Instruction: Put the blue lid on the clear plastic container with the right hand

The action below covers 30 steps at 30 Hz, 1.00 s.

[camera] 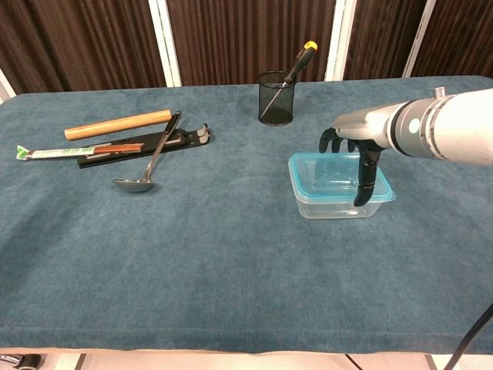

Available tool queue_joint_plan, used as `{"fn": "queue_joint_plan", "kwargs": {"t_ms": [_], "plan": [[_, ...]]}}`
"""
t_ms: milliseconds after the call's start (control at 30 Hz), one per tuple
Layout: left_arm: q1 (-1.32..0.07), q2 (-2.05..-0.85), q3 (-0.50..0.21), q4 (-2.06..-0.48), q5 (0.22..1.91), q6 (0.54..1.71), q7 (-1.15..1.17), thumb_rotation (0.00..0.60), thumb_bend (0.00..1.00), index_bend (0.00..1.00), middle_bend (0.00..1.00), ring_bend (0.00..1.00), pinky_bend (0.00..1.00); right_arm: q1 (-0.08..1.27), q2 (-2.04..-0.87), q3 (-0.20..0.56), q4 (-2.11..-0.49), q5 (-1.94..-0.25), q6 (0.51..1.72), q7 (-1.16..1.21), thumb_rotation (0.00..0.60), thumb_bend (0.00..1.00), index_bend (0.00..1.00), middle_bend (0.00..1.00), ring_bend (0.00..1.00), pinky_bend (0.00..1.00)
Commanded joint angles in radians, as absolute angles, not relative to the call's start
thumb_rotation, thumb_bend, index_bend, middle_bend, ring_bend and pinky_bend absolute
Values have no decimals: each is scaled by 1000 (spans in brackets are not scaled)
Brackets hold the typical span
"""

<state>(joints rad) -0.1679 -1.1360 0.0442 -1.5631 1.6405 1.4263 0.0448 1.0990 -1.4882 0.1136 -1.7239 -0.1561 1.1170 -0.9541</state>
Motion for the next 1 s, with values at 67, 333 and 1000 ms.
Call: {"fn": "queue_joint_plan", "kwargs": {"t_ms": [67, 333, 1000], "plan": [[-168, -1136, 45, -1563, 1641, 1426, 45, 600, 496, 0, 2, 1, 42, 1095, -1478, 116, -1733, -164, 1108, -948, 600, 211, 488, 440, 342, 262], [-168, -1136, 46, -1564, 1642, 1426, 45, 600, 497, 0, 2, 1, 41, 1091, -1466, 113, -1743, -175, 1098, -941, 600, 211, 400, 359, 273, 234], [-170, -1135, 46, -1564, 1640, 1421, 41, 600, 496, 0, 2, 1, 42, 1098, -1445, 104, -1754, -166, 1074, -936, 600, 211, 114, 131, 91, 167]]}}
